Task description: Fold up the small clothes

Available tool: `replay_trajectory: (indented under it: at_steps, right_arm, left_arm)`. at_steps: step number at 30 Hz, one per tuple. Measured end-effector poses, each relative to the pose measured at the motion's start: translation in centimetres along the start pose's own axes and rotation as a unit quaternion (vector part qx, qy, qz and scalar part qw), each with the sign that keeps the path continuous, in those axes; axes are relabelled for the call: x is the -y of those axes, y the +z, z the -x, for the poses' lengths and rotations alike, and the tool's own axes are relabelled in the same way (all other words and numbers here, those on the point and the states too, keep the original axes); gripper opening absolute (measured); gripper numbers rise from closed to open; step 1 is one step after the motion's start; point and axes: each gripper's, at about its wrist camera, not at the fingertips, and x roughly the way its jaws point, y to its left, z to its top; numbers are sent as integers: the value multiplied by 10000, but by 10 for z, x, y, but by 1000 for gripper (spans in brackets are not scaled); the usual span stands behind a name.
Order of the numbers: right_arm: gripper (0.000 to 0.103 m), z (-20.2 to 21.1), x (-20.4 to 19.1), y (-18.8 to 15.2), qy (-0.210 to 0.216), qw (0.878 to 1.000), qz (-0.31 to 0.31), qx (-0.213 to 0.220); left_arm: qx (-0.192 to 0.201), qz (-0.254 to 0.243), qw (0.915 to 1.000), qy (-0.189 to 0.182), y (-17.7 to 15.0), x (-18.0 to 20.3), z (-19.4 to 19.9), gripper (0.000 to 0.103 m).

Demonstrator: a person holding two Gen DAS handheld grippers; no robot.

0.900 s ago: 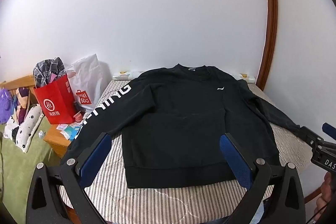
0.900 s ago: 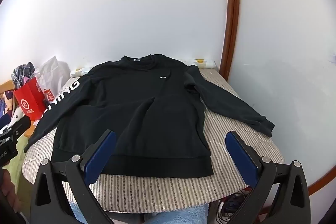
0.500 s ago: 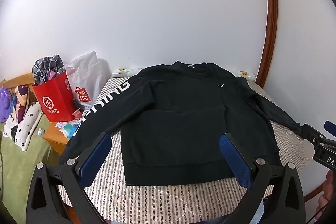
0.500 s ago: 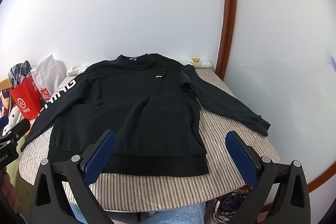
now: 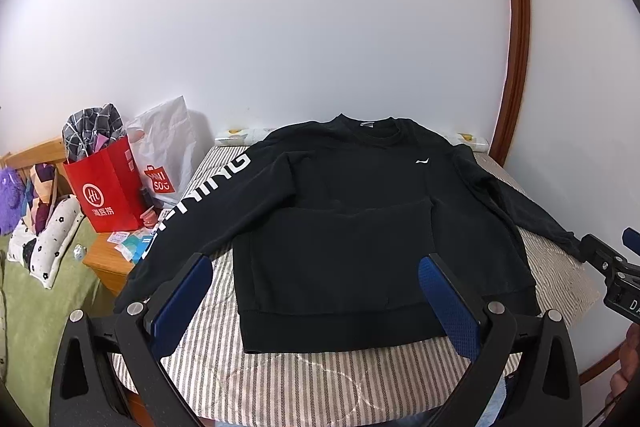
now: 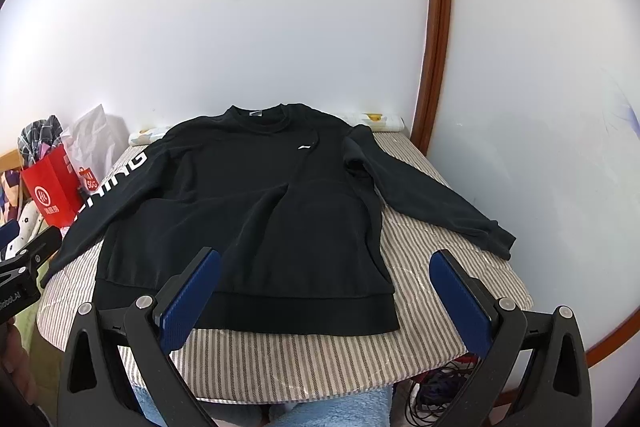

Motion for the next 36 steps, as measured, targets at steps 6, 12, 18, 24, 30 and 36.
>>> replay_trajectory:
  at_steps: [6,12,18,24,30,36]
  right_arm:
    - [103,2,-2,0,-13,10000,2,20]
    - [103,1,-2,-2,-18,10000,-12,12]
    - [103,0,-1,-4,-35,10000,-51,-11]
    - [103,0,-1,-5,-59,10000,-50,11]
    - [103,2,-1,-6,-63,10000,-61,8]
    - [103,4,0,-7,-88,9999,-95,33]
  left_arm:
    - [14,16,10000,14,-1,-3,0,103]
    - [45,62,10000,34,-2,-5,2,103]
    - [63,63,10000,38,-2,-8,3,103]
    - [87,45,9999,68,-1,-9,4,103]
    - [93,32,9999,69,0,-8,5,103]
    - [96,25,9999,66,1,-7,5,103]
